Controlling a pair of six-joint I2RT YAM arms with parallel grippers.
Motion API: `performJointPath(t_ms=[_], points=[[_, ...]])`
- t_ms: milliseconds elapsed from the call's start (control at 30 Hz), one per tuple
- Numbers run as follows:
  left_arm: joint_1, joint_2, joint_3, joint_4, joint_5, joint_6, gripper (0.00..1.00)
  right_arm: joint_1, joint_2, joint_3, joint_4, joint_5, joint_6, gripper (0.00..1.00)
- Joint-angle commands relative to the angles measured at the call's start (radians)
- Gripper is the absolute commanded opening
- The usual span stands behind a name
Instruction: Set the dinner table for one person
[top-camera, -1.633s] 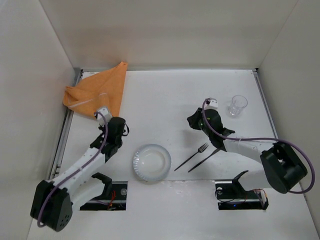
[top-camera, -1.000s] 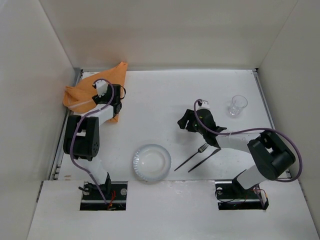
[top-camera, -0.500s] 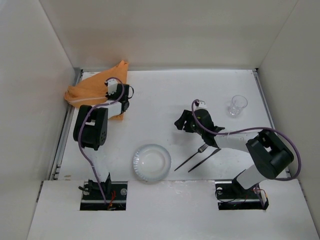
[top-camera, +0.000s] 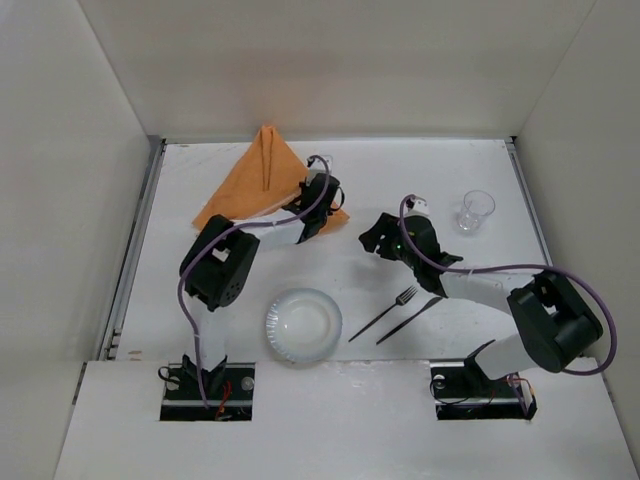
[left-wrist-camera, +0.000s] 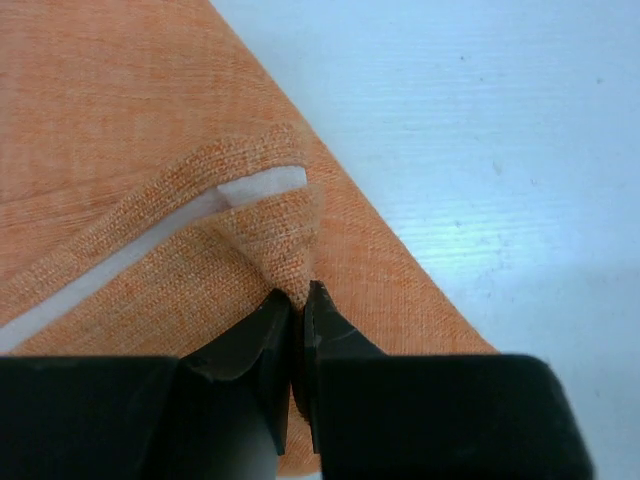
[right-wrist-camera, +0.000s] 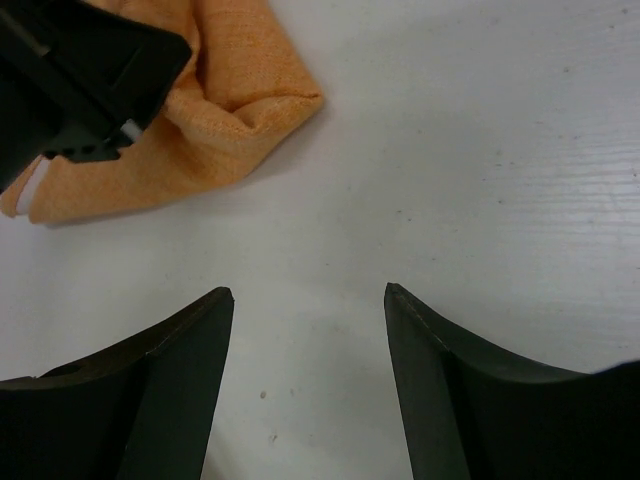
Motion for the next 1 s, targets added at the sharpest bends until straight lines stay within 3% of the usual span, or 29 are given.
performJointPath(t_ms=[0,133,267,400,467,567,767,967], points=[[0.036,-0.224,-0.122,0.09,0.006,0.042,0.03,0.0,-0.02,-0.009,0.068,0.025,0.023,0.68],[0.032,-0.544,-0.453,0.207,-0.159,-0.054,0.04,0.008,-0.013,0.01,0.06,0.039,0.018,0.68],[-0.023,-0.842,-0.786,0.207,-0.336,-0.223,0.06,0.043,0.02,0.055,0.036,0.048,-0.012,0.68],[-0.082,-1.078,-0.989,0.063,-0.434,-0.379,0.07,0.094,0.078,0.155,-0.039,0.048,-0.051,0.53],[-0.088,-1.163,-1.032,-0.026,-0.439,-0.445,0.09,0.127,0.116,0.222,-0.088,0.045,-0.074,0.42],[-0.076,-1.263,-1.074,-0.123,-0.443,-0.527,0.14,0.187,0.187,0.341,-0.159,0.051,-0.115,0.4],[-0.036,-1.424,-1.109,-0.232,-0.462,-0.628,0.31,0.327,0.383,0.655,-0.32,0.053,-0.224,0.63],[-0.01,-1.515,-1.085,-0.354,-0.465,-0.72,0.39,0.396,0.616,0.989,-0.491,0.051,-0.295,0.65]])
